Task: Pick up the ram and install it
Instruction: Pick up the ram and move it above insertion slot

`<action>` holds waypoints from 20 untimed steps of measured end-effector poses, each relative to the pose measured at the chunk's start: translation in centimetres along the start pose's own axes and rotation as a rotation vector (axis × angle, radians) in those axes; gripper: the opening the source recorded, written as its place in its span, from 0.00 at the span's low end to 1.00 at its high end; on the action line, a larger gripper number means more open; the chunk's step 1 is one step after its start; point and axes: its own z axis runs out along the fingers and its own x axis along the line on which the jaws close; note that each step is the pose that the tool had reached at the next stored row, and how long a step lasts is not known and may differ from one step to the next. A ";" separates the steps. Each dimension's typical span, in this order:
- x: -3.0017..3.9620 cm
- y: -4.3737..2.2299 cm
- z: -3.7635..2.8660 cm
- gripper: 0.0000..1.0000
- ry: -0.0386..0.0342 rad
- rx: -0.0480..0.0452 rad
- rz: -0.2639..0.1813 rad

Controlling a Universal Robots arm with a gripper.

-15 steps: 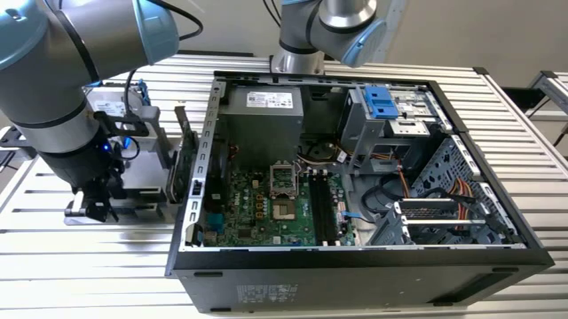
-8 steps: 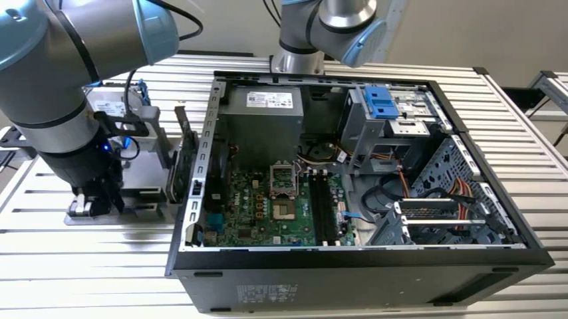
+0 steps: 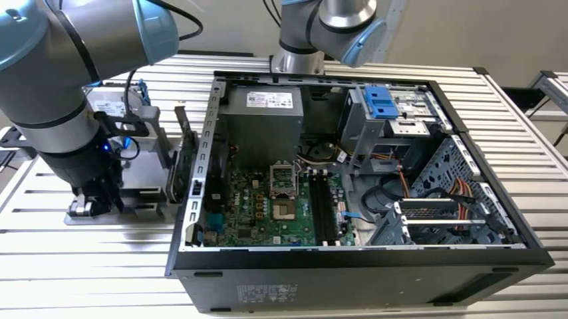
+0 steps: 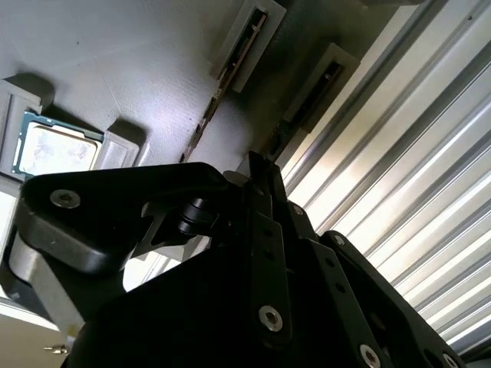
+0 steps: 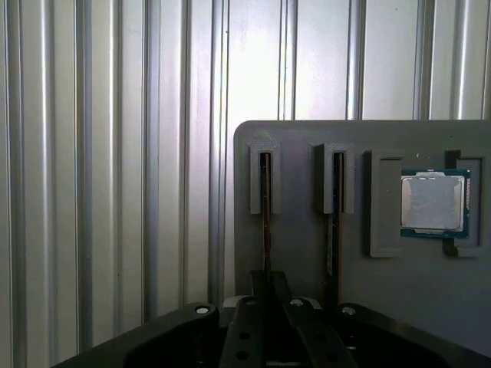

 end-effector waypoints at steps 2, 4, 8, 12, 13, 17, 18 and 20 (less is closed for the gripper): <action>0.00 0.00 0.01 0.00 0.0000 0.0000 0.000; 0.00 0.00 0.01 0.00 0.0000 0.0000 0.000; 0.00 0.00 0.02 0.00 0.0000 0.0000 0.000; 0.00 0.00 0.03 0.00 0.0000 0.0000 0.000; 0.00 0.00 0.03 0.00 0.0000 0.0000 0.000; -0.01 -0.01 -0.03 0.00 -0.0005 0.0006 0.000; 0.00 0.00 -0.14 0.00 -0.0002 0.0002 0.000; 0.00 0.01 -0.33 0.00 -0.0001 0.0001 0.000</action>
